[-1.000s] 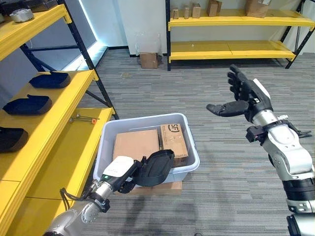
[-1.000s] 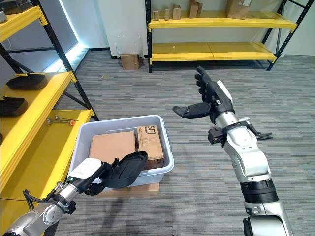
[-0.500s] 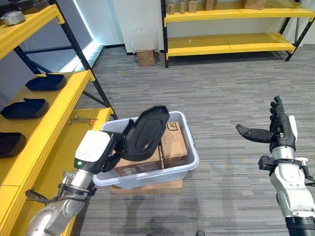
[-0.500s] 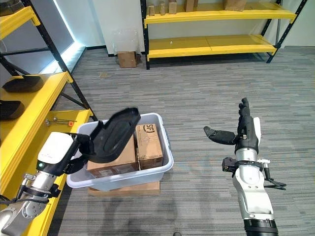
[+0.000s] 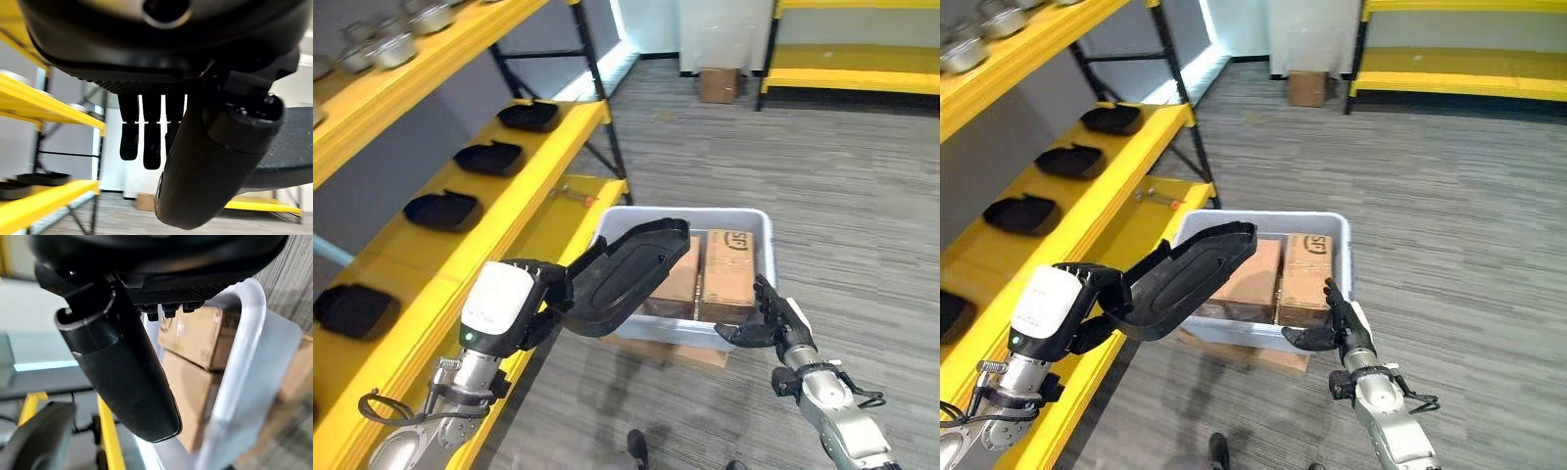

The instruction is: Move parts from the plastic box to the shelf.

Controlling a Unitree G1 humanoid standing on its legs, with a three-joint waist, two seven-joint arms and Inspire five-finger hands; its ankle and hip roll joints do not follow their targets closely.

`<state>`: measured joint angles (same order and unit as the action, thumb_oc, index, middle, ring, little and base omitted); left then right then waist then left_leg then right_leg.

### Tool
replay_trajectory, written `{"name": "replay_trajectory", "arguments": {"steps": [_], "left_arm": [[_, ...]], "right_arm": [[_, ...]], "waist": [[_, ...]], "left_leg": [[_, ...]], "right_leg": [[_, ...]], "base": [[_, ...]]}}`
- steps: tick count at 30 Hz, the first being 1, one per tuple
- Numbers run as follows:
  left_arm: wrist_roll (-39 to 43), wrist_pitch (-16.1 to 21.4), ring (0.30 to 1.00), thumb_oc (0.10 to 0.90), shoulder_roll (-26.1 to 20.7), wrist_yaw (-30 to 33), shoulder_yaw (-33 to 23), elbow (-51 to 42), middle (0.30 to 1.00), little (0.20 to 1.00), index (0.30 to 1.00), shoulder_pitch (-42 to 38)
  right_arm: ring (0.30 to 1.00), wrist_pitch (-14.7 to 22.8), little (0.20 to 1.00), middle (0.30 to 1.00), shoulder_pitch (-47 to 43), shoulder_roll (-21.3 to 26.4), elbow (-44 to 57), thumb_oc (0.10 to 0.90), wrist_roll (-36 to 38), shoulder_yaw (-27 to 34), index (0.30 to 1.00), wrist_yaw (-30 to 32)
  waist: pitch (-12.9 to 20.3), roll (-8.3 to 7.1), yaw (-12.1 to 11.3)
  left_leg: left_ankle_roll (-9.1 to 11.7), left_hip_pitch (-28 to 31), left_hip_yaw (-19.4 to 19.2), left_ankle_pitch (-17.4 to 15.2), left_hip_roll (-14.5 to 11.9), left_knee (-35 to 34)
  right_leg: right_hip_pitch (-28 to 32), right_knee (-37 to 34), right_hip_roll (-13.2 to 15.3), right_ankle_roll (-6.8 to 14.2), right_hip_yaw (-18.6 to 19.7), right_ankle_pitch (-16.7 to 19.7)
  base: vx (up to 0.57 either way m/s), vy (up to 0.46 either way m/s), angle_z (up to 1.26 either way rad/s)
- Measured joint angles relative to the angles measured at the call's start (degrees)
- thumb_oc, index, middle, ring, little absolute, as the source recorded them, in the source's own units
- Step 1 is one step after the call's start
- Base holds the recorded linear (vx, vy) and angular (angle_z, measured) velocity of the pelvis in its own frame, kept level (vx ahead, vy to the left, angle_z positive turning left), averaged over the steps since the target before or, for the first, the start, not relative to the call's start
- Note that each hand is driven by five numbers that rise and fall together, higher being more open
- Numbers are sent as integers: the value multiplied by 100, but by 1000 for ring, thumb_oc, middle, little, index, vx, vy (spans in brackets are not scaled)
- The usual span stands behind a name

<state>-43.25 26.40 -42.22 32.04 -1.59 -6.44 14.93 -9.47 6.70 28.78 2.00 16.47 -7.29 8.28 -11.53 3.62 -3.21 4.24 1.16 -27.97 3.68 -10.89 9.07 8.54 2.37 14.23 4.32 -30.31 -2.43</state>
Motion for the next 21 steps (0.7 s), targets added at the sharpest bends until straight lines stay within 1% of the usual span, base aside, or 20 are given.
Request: {"name": "replay_trajectory", "arguments": {"steps": [1, 2, 3, 4, 5, 6, 7, 8, 9, 10, 11, 12, 13, 14, 15, 16, 17, 18, 21], "left_arm": [[0, -16, 300, 400, -3, 18, 21, -39, 300, 300, 300, -5], [-3, -56, 300, 400, -13, 21, 167, -35, 300, 300, 300, -163], [-3, -93, 300, 400, -25, 21, 200, -34, 300, 300, 300, -236], [23, -163, 300, 400, -181, 42, 179, -38, 300, 300, 300, -355], [26, -241, 300, 400, -424, 41, 161, -19, 300, 300, 300, -553], [2, -234, 300, 400, -456, 5, 195, 42, 300, 300, 300, -743], [18, -206, 300, 400, -421, -6, 189, -34, 300, 300, 300, -767], [16, -157, 300, 400, -423, -6, 187, -72, 300, 300, 300, -738], [16, -24, 300, 400, -421, -6, 191, -95, 300, 300, 300, -725], [13, 89, 300, 400, -419, -5, 207, -136, 300, 300, 300, -720], [9, 157, 300, 400, -421, -5, 209, -140, 300, 300, 300, -712], [8, 159, 300, 400, -421, -5, 212, -140, 300, 300, 300, -703], [9, 134, 300, 400, -424, -5, 212, -134, 300, 300, 300, -681], [10, 111, 300, 400, -437, -5, 212, -133, 300, 300, 300, -682], [9, 107, 300, 400, -539, -7, 212, -134, 300, 300, 300, -671], [9, 107, 300, 400, -628, -7, 212, -135, 300, 300, 300, -662], [9, 91, 300, 400, -738, -7, 199, -130, 300, 300, 300, -639], [10, 95, 300, 400, -815, -5, 182, -131, 300, 300, 300, -627], [8, 141, 300, 400, -859, -9, 181, -129, 300, 300, 300, -626]], "right_arm": [[1000, 14, 1000, 1000, 0, 97, 2, 900, 1, 8, 1000, 22], [1000, 17, 1000, 1000, -20, 213, -67, 900, -1, 43, 1000, 178], [1000, 18, 1000, 1000, -51, 210, -74, 900, -2, 40, 1000, 227], [1000, 27, 1000, 1000, -203, 179, -72, 900, -1, -48, 1000, 239], [1000, 31, 1000, 1000, -391, 129, -51, 900, -1, -166, 1000, 215], [1000, 45, 1000, 1000, -451, 76, -44, 900, -2, -146, 1000, 228], [1000, 34, 1000, 1000, -551, -34, -59, 900, -1, -82, 1000, 305], [1000, 34, 1000, 1000, -548, -67, 2, 900, -1, -70, 1000, 374], [1000, 35, 1000, 1000, -529, -71, 64, 900, -1, -61, 1000, 459], [1000, 32, 1000, 1000, -527, -42, 63, 900, -1, -57, 1000, 521], [1000, 28, 1000, 1000, -514, -76, 35, 900, -2, -35, 1000, 572], [1000, 26, 1000, 1000, -499, -105, 33, 900, -2, -39, 1000, 599], [1000, 24, 1000, 1000, -463, -210, 30, 900, -3, -44, 1000, 628], [1000, 22, 1000, 1000, -455, -261, 30, 900, -2, -71, 1000, 631], [1000, 20, 1000, 1000, -451, -344, 31, 900, -2, -150, 1000, 595], [1000, 19, 1000, 1000, -450, -398, 31, 900, -3, -168, 1000, 598], [1000, 19, 1000, 1000, -445, -483, 30, 900, -5, -199, 1000, 598], [1000, 16, 1000, 1000, -440, -561, 28, 900, -18, -199, 1000, 610], [1000, -10, 1000, 1000, -408, -571, 30, 900, -76, -187, 1000, 669]], "waist": [[16, 25, 28], [16, 17, 58], [24, 67, 88], [20, 121, 100], [38, -58, 81], [38, -121, 209], [40, -72, 75], [52, -51, 25], [78, -10, 60], [91, 33, 122], [96, 17, 122], [94, -22, 106], [105, -70, -15], [105, -86, -46], [112, -115, -144], [112, -132, -206], [113, -153, -251], [114, -192, -339], [116, -232, -378]], "left_leg": [[-48, -6, 23, 387, -56, 148], [-95, -43, 176, 416, 200, 56], [-183, -44, 172, 461, 250, -93], [-242, -36, 240, 497, 227, -390], [-303, -113, 317, 544, 330, -614], [-326, -121, 460, 513, 446, -725], [-456, -68, 278, 79, 378, -599], [-418, -53, 127, -120, 292, -452], [-338, 35, -19, -207, 150, -416], [-120, 95, 113, -268, 141, -476], [-140, 93, 211, -339, 307, -526], [-158, 89, 261, -344, 387, -535], [-282, 84, 380, -416, 599, -535], [-305, 77, 459, -430, 689, -536], [-401, 75, 533, -464, 835, -530], [-431, 73, 561, -483, 890, -530], [-492, 31, 623, -517, 991, -489], [-554, -90, 681, -554, 1076, -395], [-695, -164, 824, -477, 1231, -453]], "right_leg": [[-21, 117, 66, 53, -14, -34], [-299, 850, 436, 85, -58, -75], [-654, 1395, 563, 126, 18, -327], [-936, 1277, 258, 132, 58, -638], [-1108, 887, 56, -20, 172, -506], [-1047, 716, 4, -208, 363, -13], [-1031, 724, 61, -207, 159, 76], [-985, 733, 94, -189, 81, 81], [-876, 832, 204, -99, -156, 82], [-807, 942, 298, 8, -311, 47], [-797, 1071, 439, 43, -333, 31], [-793, 1092, 515, 59, -328, 54], [-739, 1086, 697, 79, -294, 89], [-694, 1080, 780, 75, -293, 104], [-651, 1051, 893, 140, -194, 170], [-616, 1022, 934, 182, -147, 195], [-590, 997, 1003, 298, -106, 287], [-598, 967, 1074, 430, 16, 403], [-586, 997, 1173, 424, 30, 596]], "base": [[-170, 181, 70], [-150, 210, 71], [-146, 251, 80], [-107, 238, 68], [-105, 274, 106], [-83, 284, 94], [-83, 287, 77], [-84, 285, 72], [-82, 284, 100], [-95, 343, 120], [-93, 338, 83], [-88, 323, 62], [-77, 274, 45], [-76, 264, 59], [-86, 315, 41], [-95, 383, 47], [-173, 446, 38], [-105, 354, 45], [-134, 281, 35]]}}
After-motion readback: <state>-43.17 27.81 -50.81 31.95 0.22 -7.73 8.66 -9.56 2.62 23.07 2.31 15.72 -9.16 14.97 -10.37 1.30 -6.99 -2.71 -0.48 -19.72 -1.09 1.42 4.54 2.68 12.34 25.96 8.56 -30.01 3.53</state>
